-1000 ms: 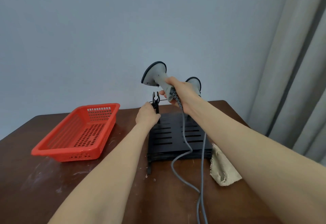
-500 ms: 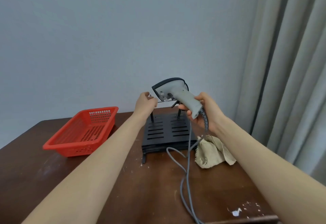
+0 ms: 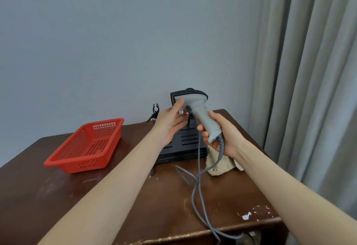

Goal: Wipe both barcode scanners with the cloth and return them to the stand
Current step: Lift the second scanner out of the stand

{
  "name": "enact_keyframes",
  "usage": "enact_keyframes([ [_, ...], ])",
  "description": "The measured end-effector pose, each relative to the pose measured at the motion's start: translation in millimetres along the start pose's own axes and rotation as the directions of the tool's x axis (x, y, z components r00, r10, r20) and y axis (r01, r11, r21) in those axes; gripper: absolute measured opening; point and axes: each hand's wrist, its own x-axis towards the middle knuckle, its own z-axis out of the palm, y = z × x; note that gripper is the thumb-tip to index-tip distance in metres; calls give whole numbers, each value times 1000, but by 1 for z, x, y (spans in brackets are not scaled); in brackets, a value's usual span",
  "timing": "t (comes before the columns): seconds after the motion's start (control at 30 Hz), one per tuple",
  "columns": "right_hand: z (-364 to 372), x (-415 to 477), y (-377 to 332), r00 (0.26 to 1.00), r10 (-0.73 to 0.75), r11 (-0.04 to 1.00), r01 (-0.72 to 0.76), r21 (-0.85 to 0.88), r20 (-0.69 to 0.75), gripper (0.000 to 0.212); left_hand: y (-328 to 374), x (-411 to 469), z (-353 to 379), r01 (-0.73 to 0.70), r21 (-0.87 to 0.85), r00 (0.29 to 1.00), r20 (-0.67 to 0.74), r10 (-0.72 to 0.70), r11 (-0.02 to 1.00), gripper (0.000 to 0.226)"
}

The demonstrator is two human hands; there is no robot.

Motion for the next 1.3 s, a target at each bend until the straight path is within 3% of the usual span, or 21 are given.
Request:
enact_keyframes([
  [0.17,-7,2,1,1000,-4,989,4,-148,0,43,1,3,8,1,83,998,-68,4,997,41],
  [0.3,-12,2,-1,998,47,975,-35,-219,49,55,-3,4,8,-8,116,997,-76,17,993,30],
  [0.43,-7,7,-7,984,133,980,-114,-163,115,66,-8,6,3,4,106,1000,-5,-4,994,40],
  [0.63,-1,15,-10,950,240,971,-238,-34,198,65,-12,5,0,34,63,996,80,-40,997,25],
  [0.77,2,20,-9,921,293,956,-282,-80,257,57,-12,2,-6,59,24,989,133,-62,998,21],
  [0.83,2,23,-8,916,303,952,-277,-132,264,54,-9,1,-9,26,5,997,74,-26,1000,26],
  [0.9,2,24,-7,914,312,948,-280,-153,260,50,-7,6,-15,-37,-23,995,-96,35,999,27],
  [1.0,2,25,-5,923,313,944,-278,-177,223,45,-8,13,-30,-121,32,926,-357,124,992,29],
  [1.1,3,24,-3,927,318,939,-278,-202,200,44,-10,14,-42,-162,123,889,-413,199,979,20],
  [1.3,4,23,-3,926,327,930,-281,-236,186,44,-13,12,-55,-127,168,880,-437,189,978,22],
])
